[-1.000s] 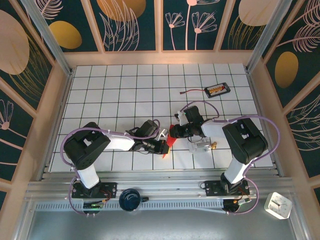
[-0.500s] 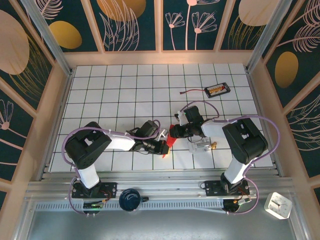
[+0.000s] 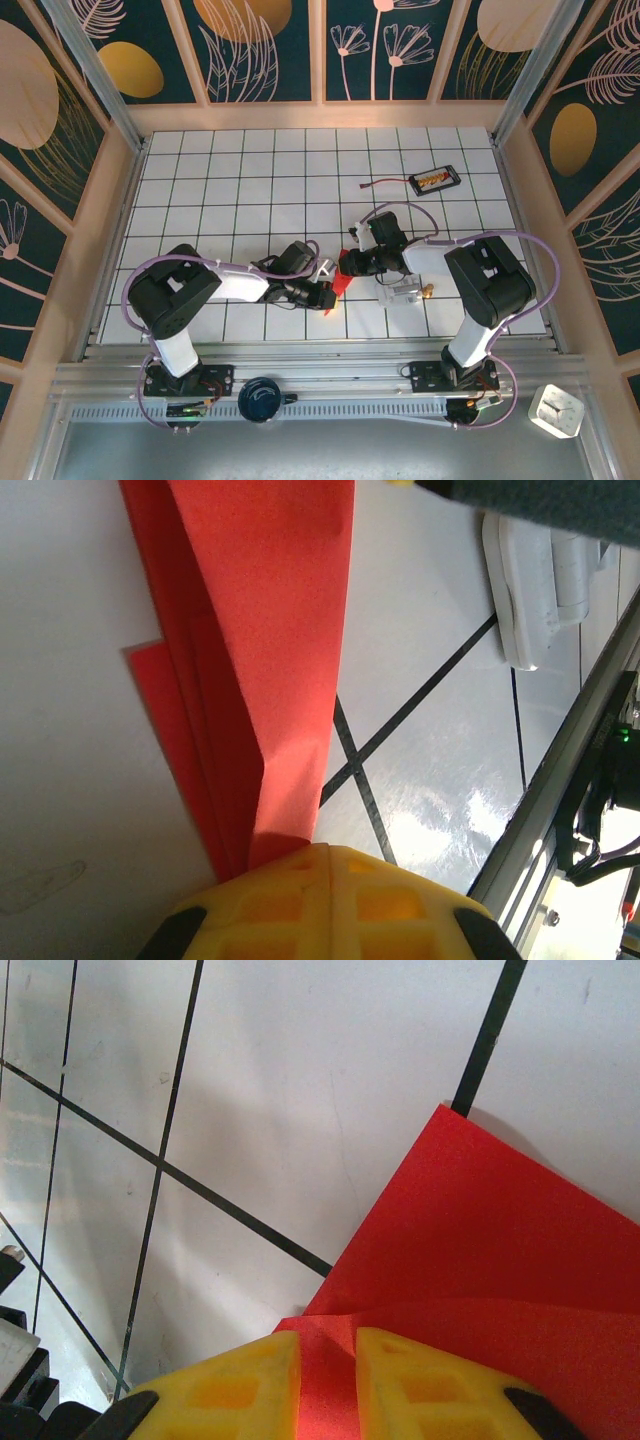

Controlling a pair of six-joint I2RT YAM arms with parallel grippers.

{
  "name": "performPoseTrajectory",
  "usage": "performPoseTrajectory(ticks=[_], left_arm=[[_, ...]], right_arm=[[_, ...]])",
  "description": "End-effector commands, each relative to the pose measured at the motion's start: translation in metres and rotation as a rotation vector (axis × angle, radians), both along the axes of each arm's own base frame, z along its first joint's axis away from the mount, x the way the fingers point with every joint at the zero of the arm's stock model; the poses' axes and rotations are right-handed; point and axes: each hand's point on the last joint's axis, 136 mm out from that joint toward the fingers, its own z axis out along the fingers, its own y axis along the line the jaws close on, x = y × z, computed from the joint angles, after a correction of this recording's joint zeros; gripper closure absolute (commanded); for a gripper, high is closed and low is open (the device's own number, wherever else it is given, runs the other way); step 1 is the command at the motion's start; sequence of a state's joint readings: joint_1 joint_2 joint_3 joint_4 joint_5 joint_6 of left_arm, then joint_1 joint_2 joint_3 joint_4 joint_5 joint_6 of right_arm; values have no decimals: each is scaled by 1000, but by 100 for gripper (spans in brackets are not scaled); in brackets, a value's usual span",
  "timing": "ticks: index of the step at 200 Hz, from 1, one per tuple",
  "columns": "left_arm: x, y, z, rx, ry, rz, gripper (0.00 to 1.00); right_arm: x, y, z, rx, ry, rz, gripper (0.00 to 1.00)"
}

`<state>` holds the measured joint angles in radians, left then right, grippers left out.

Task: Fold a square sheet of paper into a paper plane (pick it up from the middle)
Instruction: Fold the wing for the fifth time at the center of the table.

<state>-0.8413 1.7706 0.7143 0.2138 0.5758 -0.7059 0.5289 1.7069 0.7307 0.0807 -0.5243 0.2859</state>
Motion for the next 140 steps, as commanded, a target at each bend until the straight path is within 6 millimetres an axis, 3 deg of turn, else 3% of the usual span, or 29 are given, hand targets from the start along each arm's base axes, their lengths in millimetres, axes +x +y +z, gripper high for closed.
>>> performPoseTrajectory(ticks=[1,140], left_arm=[[-36,31,-26,132,133,-40,100],[-67,50,-32,249,205,-138,100]], right_arm=[[-13,-22,-35,-114,72,-21,77],[-11,-22,-35,-122,76,-16,77]])
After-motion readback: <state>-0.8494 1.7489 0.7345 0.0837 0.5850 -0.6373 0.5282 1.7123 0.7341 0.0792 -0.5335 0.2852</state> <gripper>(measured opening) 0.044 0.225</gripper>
